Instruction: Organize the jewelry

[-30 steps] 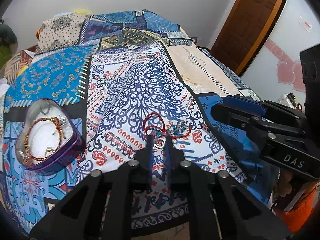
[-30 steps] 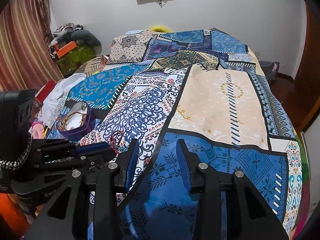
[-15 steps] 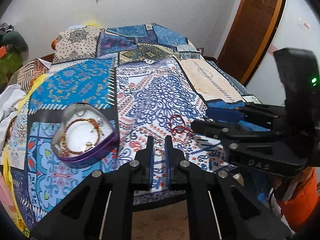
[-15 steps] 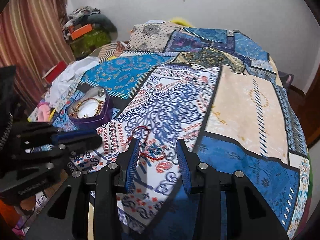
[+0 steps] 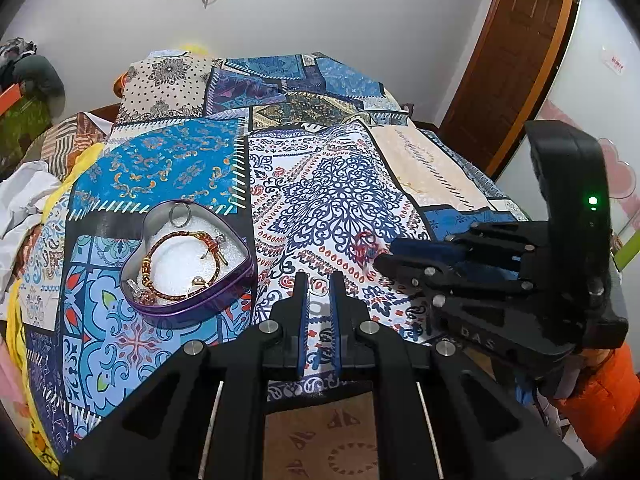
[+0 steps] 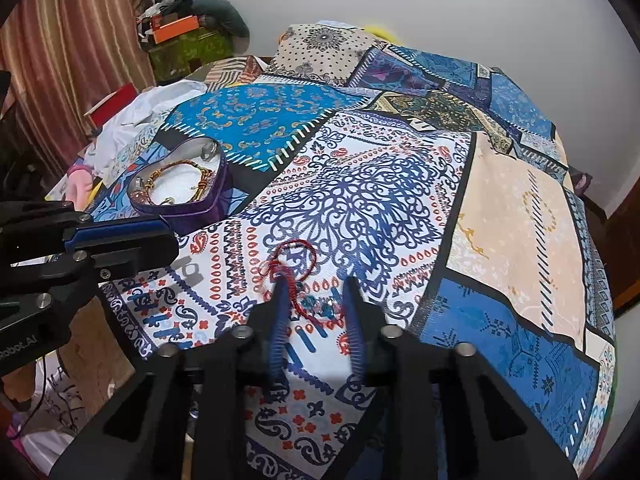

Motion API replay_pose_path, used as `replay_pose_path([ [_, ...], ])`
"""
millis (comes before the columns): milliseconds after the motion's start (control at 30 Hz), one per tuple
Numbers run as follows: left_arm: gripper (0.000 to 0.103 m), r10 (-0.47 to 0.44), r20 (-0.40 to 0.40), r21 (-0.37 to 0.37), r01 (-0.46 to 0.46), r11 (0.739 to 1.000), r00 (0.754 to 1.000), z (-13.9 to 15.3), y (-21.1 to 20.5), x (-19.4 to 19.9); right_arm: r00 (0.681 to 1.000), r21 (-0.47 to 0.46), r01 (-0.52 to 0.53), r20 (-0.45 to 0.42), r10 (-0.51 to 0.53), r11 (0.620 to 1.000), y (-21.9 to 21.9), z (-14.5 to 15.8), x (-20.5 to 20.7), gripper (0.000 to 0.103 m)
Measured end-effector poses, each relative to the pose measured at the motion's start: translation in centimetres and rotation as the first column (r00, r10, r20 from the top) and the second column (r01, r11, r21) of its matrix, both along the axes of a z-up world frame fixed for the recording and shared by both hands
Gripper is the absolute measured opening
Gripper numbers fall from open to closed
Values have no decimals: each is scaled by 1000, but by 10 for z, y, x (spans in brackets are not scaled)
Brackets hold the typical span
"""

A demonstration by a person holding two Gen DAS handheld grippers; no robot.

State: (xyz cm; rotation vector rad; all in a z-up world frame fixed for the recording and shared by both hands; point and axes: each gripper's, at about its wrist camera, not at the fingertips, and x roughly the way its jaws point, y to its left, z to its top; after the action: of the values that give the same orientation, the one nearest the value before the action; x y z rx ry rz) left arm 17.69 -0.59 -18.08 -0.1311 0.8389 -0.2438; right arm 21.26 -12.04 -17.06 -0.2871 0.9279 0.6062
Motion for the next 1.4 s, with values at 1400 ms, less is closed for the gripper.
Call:
replay_pose_path([
  [1400,8,98,196,26,-105,994,976,60,67,-23,979,225,-83,202,36,971,57,102,-18,7],
])
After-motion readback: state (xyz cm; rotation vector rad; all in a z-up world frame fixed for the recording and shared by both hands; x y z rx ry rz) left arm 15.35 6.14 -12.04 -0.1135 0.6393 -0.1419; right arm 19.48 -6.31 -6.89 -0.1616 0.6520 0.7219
